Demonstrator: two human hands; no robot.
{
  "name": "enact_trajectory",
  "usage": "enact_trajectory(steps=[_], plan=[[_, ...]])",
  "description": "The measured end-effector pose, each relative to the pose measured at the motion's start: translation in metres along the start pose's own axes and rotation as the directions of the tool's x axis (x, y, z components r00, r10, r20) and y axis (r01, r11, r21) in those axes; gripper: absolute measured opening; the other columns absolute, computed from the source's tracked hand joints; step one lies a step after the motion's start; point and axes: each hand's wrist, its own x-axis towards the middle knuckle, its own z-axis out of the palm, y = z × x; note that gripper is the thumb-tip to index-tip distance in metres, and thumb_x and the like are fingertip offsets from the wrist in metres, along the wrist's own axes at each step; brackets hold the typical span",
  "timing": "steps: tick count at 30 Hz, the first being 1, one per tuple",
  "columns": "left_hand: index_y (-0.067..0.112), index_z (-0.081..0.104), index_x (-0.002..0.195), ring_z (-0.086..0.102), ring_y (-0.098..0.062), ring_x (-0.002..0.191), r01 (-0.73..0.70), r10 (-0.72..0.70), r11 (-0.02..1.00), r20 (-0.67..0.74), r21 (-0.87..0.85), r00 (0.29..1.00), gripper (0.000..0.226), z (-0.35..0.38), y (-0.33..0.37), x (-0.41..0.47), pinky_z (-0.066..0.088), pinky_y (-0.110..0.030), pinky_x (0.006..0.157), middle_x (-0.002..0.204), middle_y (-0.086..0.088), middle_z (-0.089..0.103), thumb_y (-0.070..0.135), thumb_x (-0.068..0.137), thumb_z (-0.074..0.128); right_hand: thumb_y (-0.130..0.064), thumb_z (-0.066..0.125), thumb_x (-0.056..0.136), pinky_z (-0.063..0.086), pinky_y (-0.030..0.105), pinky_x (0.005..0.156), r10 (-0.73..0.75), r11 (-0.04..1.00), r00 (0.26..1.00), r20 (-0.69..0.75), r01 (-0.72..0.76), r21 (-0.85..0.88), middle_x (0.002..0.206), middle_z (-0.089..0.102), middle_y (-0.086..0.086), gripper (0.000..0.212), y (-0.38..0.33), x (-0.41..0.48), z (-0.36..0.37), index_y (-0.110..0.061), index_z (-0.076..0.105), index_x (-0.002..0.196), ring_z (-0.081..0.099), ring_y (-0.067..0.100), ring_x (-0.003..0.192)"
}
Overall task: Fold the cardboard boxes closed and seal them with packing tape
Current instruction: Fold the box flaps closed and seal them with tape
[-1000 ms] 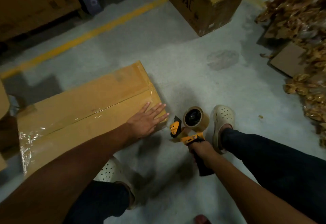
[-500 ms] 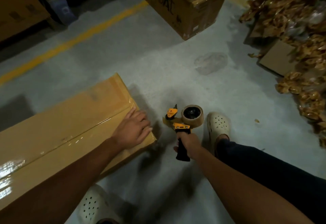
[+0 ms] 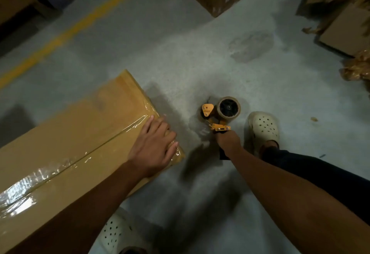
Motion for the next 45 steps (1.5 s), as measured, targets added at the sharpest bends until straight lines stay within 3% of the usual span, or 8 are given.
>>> enact_trajectory(steps=[5, 9, 14, 18, 25, 32, 38, 45], plan=[[0.019, 0.049, 0.141, 0.0, -0.033, 0.153, 0.228, -0.229, 0.973, 0.03, 0.025, 0.973, 0.062, -0.006, 0.007, -0.001, 0.004, -0.058, 0.121, 0.163, -0.012, 0.02, 0.057, 0.098, 0.025, -0.017, 0.054, 0.094, 0.046, 0.036, 0.075, -0.148, 0.976, 0.982, -0.12, 0.164, 0.146, 0.102, 0.068, 0.02, 0.022, -0.037, -0.065, 0.019, -0.002, 0.07, 0.1, 0.063, 0.035, 0.099], [0.023, 0.004, 0.159, -0.01, -0.026, 0.153, 0.556, -0.559, 0.825, -0.003, -0.102, 0.829, 0.067, -0.001, 0.009, -0.004, 0.002, -0.063, 0.119, 0.167, -0.003, -0.009, 0.054, 0.101, 0.015, -0.023, 0.056, 0.08, 0.055, 0.045, 0.08, -0.392, 0.857, 0.92, -0.002, 0.366, 0.362, 0.084, 0.074, 0.006, 0.022, -0.068, -0.122, 0.056, -0.033, 0.075, 0.073, 0.069, 0.028, 0.084], [0.018, 0.011, 0.159, 0.007, -0.031, 0.152, 0.567, -0.564, 0.821, 0.063, -0.062, 0.824, 0.067, -0.005, 0.008, 0.0, 0.016, -0.065, 0.113, 0.167, -0.006, 0.004, 0.051, 0.1, 0.012, -0.042, 0.025, 0.1, 0.049, 0.029, 0.085, -0.786, 0.606, 0.611, 0.09, 0.791, -0.081, 0.115, 0.071, 0.008, 0.055, -0.048, -0.165, 0.071, -0.013, 0.06, 0.132, 0.067, 0.023, 0.1], [0.013, 0.034, 0.152, 0.041, -0.033, 0.13, 0.467, -0.467, 0.883, -0.014, 0.038, 0.884, 0.062, -0.014, -0.013, 0.002, 0.038, -0.051, 0.091, 0.156, -0.008, 0.034, 0.047, 0.1, 0.024, -0.042, 0.02, 0.1, 0.03, 0.008, 0.1, -0.827, 0.496, 0.5, 0.256, 0.864, -0.084, 0.147, 0.051, 0.005, 0.06, -0.033, -0.141, 0.067, -0.014, 0.037, 0.151, 0.053, 0.015, 0.126], [0.015, 0.0, 0.159, -0.011, -0.024, 0.153, 0.374, -0.375, 0.927, 0.076, 0.022, 0.924, 0.081, -0.013, -0.051, 0.023, 0.007, -0.061, 0.119, 0.167, -0.007, -0.006, 0.065, 0.096, 0.004, -0.03, 0.032, 0.106, 0.03, 0.013, 0.105, -0.744, 0.605, 0.538, 0.396, 0.794, 0.059, 0.154, 0.04, -0.001, 0.048, -0.044, -0.143, 0.06, -0.022, 0.029, 0.153, 0.043, 0.014, 0.137], [0.017, 0.007, 0.159, 0.003, -0.024, 0.153, 0.524, -0.524, 0.847, 0.033, -0.088, 0.851, 0.075, -0.025, -0.105, 0.083, 0.006, -0.055, 0.12, 0.167, -0.001, 0.007, 0.061, 0.1, 0.018, -0.024, 0.045, 0.093, 0.05, 0.041, 0.081, -0.501, 0.754, 0.829, 0.248, 0.559, -0.346, 0.107, 0.065, 0.016, 0.028, -0.102, -0.157, 0.082, -0.009, 0.043, 0.117, 0.063, 0.037, 0.1], [0.013, 0.054, 0.116, 0.052, -0.03, 0.109, 0.629, -0.641, 0.765, -0.076, -0.137, 0.764, 0.034, -0.026, -0.129, 0.117, 0.033, -0.042, 0.088, 0.117, -0.009, 0.06, 0.037, 0.098, 0.039, -0.031, 0.05, 0.095, 0.051, 0.037, 0.081, -0.725, 0.502, 0.582, 0.367, 0.812, -0.296, 0.114, 0.063, 0.012, 0.056, -0.139, -0.141, 0.113, -0.006, 0.032, 0.142, 0.065, 0.031, 0.1], [0.014, 0.065, 0.103, 0.059, -0.028, 0.098, 0.71, -0.726, 0.688, -0.144, -0.152, 0.672, 0.033, -0.029, -0.117, 0.125, 0.037, -0.039, 0.085, 0.102, -0.008, 0.069, 0.032, 0.101, 0.038, -0.054, 0.021, 0.102, 0.049, 0.039, 0.076, -0.702, 0.584, 0.657, 0.275, 0.752, -0.306, 0.103, 0.067, 0.012, 0.05, -0.133, -0.141, 0.113, -0.018, 0.044, 0.129, 0.065, 0.034, 0.095]])
